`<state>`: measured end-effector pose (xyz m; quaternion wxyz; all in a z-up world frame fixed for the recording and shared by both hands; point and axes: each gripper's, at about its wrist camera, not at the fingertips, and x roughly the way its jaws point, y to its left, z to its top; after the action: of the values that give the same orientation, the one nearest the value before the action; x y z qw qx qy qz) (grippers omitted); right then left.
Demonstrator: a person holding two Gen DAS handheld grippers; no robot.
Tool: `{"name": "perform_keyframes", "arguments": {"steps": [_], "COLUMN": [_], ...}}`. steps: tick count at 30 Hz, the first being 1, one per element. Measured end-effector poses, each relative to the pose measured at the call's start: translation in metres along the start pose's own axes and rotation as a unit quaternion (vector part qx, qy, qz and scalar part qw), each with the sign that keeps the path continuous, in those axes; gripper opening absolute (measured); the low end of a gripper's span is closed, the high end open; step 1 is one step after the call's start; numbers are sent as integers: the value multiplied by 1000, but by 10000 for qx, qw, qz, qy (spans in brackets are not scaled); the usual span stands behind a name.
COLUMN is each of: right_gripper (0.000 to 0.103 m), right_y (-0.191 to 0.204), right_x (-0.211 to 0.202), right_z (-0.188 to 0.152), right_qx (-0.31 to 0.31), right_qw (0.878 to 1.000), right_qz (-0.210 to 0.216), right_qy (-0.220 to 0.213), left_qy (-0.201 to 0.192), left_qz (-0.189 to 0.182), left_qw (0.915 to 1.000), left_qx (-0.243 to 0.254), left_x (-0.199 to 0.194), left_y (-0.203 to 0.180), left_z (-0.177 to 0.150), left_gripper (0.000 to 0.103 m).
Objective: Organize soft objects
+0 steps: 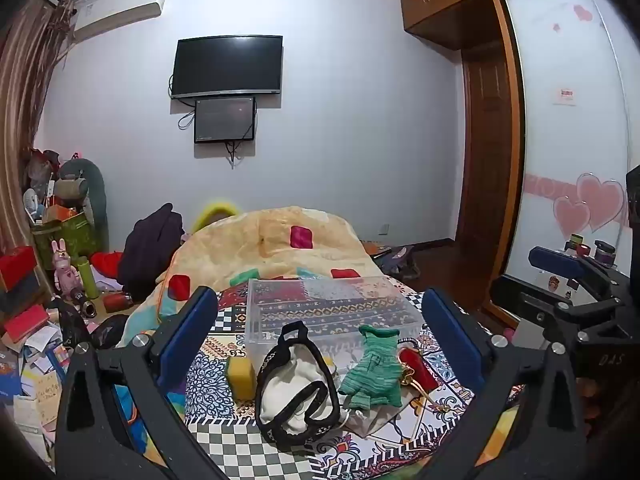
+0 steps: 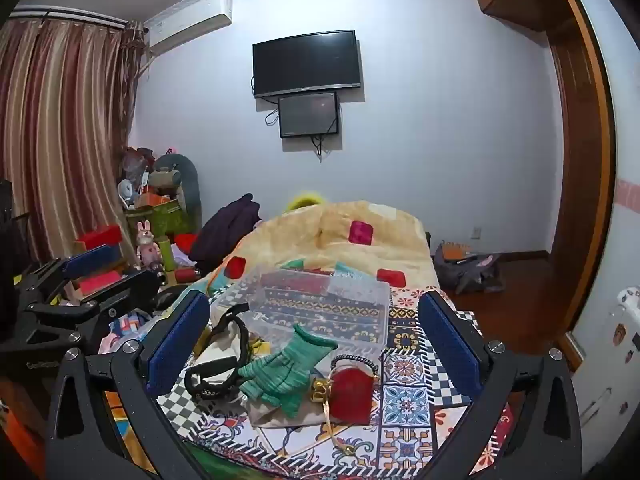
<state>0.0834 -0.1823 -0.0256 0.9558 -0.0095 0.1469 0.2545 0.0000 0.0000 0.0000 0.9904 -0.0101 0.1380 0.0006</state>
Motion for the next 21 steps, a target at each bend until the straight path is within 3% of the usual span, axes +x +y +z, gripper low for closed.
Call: {"name": "perform_keyframes", "arguments": {"steps": [12, 21], "right_gripper": [103, 103], "right_y": [2, 2], "right_x": [-2, -4], "right_z": [0, 2], "right_qx": [-93, -83], "right_qw": [9999, 9999], "right_qz": [-8, -5], "right_qy": [-122, -142], "left_qy": [-94, -113], "left_qz": [168, 68], "left_qw": [9998, 9999], "left_qx": [-37, -76], "left_x": [3, 1], "left_y": [-10, 1], "left_z": [-6, -1], "left_gripper": [103, 103]}}
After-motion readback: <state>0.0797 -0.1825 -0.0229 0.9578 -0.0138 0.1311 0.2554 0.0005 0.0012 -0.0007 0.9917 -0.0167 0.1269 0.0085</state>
